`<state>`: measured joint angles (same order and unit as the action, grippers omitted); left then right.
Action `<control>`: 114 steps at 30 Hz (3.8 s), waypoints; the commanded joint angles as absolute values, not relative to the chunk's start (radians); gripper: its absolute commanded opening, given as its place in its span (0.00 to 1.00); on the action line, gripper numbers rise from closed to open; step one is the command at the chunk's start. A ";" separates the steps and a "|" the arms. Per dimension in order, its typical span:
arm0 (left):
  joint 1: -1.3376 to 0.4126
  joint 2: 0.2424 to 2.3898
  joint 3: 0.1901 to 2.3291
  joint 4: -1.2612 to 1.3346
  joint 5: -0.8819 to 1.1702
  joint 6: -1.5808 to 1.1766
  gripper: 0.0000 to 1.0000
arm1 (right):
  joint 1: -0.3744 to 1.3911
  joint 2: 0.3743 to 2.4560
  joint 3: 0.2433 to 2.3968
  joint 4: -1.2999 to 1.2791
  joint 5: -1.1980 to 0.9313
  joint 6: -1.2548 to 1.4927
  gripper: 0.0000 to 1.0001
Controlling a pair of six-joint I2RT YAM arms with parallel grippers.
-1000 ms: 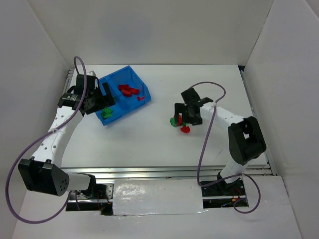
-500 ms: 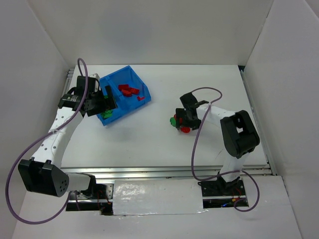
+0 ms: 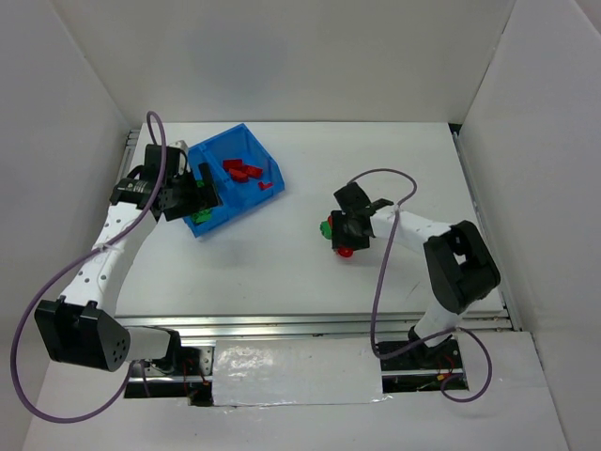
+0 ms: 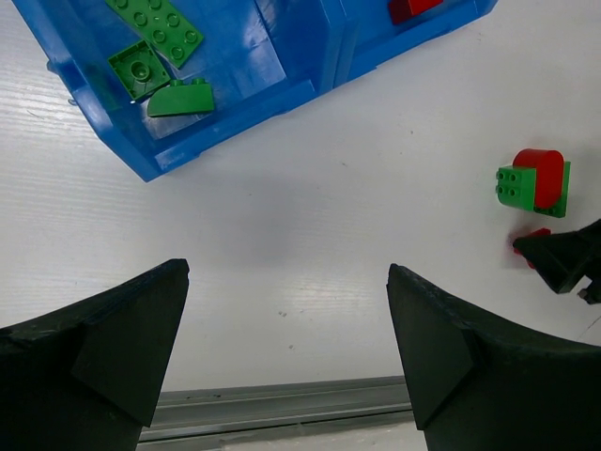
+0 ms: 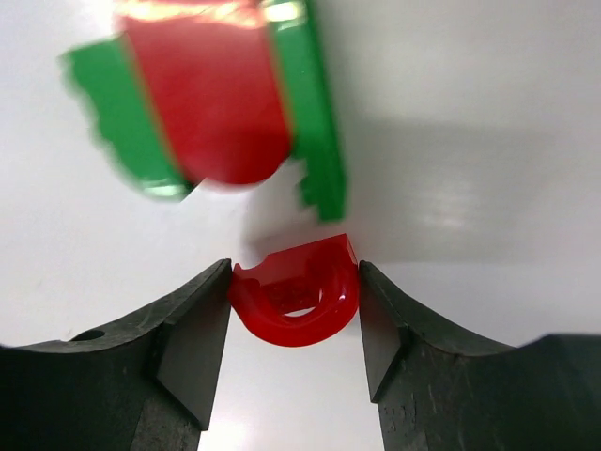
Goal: Sort the legos into containers by color
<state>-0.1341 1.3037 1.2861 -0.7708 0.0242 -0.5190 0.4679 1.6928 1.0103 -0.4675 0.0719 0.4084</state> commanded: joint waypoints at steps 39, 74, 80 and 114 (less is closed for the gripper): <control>-0.063 1.154 1.282 -0.822 -0.077 -0.423 0.99 | 0.658 2.160 2.288 -0.368 0.015 0.491 1.00; -0.278 1.279 1.134 -0.684 0.069 -0.568 0.99 | 0.460 1.894 1.364 -0.557 -0.058 0.195 1.00; -0.278 1.261 1.098 -0.678 0.057 -0.571 0.99 | 0.471 1.937 1.362 -0.587 0.041 0.227 0.99; -0.321 1.443 1.152 -0.316 0.607 -0.943 0.99 | 0.813 1.543 1.328 -0.317 -0.219 0.373 0.50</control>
